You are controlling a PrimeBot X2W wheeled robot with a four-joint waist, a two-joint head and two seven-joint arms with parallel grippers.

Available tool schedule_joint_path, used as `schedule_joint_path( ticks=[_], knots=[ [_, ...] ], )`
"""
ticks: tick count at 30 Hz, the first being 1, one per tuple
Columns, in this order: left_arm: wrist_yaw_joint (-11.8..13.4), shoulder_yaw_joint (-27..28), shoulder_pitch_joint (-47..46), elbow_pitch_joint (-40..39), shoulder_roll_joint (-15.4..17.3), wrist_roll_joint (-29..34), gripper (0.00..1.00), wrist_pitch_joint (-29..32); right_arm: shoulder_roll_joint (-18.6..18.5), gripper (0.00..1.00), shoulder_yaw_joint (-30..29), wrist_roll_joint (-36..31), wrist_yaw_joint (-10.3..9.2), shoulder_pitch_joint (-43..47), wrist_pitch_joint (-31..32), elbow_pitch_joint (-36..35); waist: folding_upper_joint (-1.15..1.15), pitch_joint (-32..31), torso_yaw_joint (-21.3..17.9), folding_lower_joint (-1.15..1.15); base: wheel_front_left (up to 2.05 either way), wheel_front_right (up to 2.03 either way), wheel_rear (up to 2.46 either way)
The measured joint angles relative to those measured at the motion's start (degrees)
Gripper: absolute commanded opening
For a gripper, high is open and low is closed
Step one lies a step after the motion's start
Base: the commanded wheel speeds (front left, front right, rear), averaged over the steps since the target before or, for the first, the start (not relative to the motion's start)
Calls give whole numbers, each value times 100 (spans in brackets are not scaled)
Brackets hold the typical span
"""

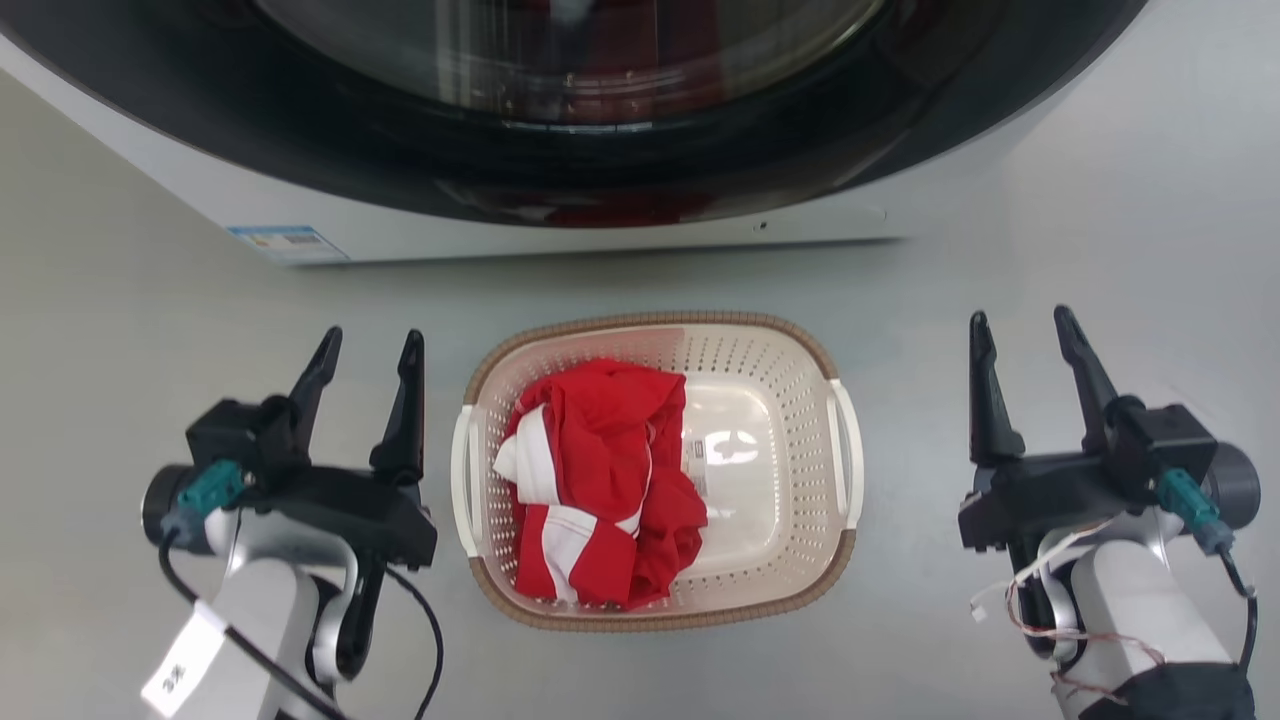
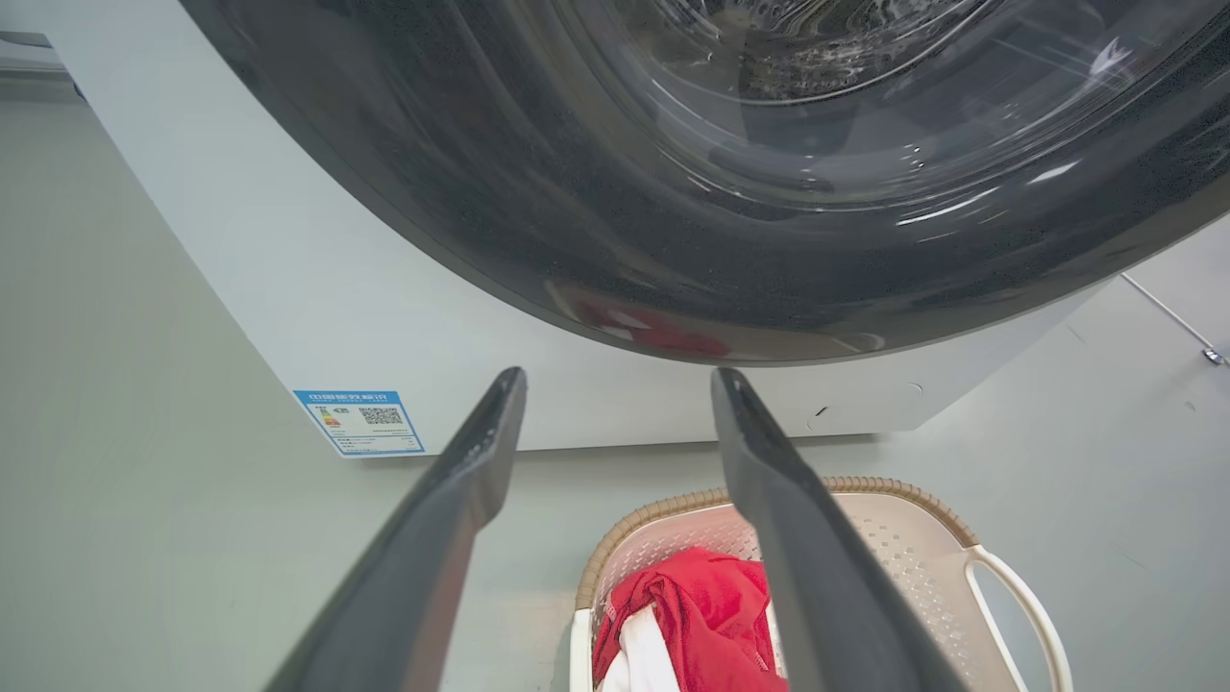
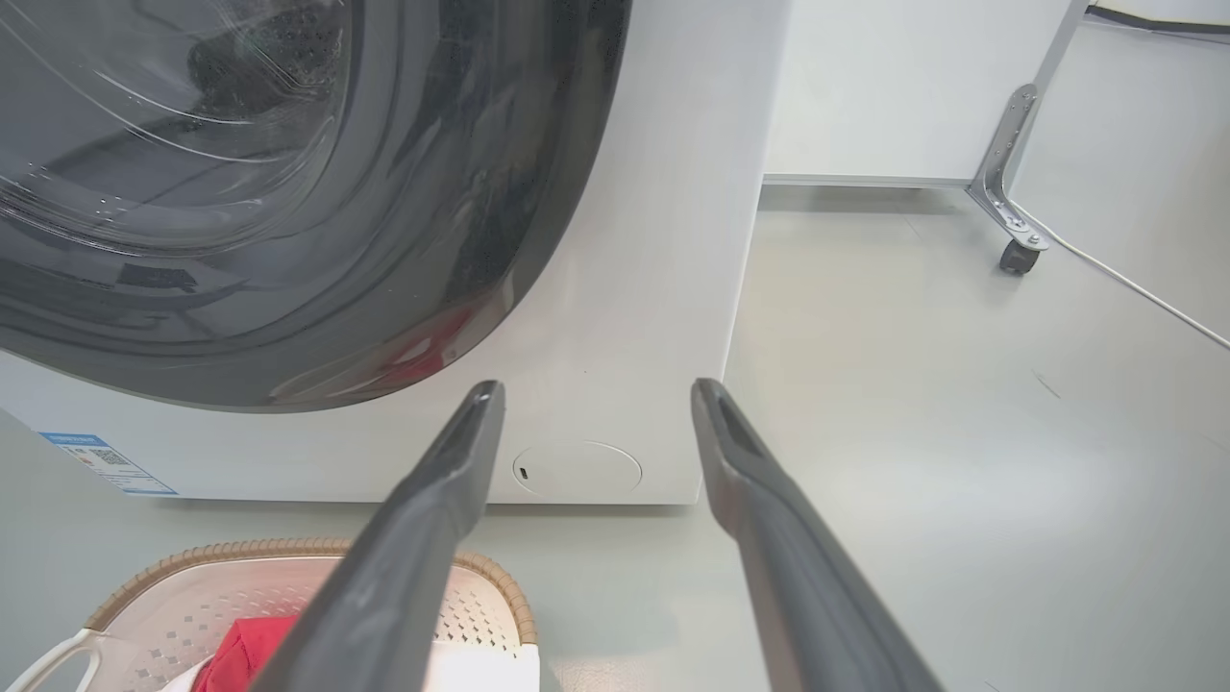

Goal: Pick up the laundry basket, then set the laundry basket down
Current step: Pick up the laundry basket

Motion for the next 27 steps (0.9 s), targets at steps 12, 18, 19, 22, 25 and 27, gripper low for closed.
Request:
schedule_joint_path(
  ticks=[12, 18, 19, 22, 25, 27],
  knots=[
    [-301, 49, -1129, 1026, -96, -175, 100, 270, 53, 100, 115, -119, 52, -1095, -15, 709, 1, 1020, 30, -1, 0, 0, 0],
    [-439, -38, -1396, 1601, -179, -176, 100, 326, 113, 100, 219, -120, 101, -1280, -16, 1196, 1, 1443, 19, -1, 0, 0, 0],
    [-458, -65, -1413, 1699, -189, -178, 100, 326, 123, 100, 243, -120, 102, -1313, -16, 1274, 0, 1504, 17, -1, 0, 0, 0],
    [-508, -113, -1485, 1949, -245, -180, 100, 326, 145, 100, 291, -120, 110, -1337, -15, 1467, 0, 1664, 11, -1, 0, 0, 0],
    [-558, -165, -1551, 2180, -325, -180, 100, 325, 178, 100, 353, -120, 151, -1352, -15, 1657, 0, 1801, 11, -1, 0, 0, 0],
    [-578, -199, -1596, 2343, -339, -180, 100, 325, 198, 100, 407, -120, 160, -1390, -16, 1782, 0, 1882, 12, -1, 0, 0, 0]
  ],
)
